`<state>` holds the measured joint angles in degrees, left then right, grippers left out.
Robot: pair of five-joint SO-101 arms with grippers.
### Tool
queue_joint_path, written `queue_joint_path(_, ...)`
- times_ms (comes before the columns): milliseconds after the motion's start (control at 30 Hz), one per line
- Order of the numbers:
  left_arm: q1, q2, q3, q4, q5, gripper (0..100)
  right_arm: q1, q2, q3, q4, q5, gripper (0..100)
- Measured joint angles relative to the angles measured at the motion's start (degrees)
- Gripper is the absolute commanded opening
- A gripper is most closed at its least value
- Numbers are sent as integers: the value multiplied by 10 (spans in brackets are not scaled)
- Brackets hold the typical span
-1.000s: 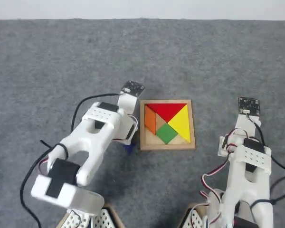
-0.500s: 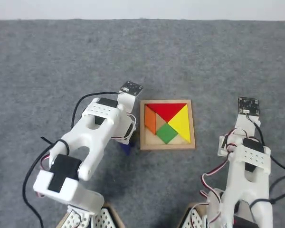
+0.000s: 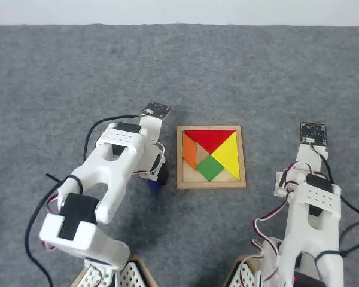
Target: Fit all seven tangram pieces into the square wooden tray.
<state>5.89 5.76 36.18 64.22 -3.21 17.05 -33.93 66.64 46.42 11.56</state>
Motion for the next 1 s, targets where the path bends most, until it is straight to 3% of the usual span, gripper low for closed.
queue_joint_path(1000,-1,-4,-36,24,-16,167,0,0,0,-11,0,125)
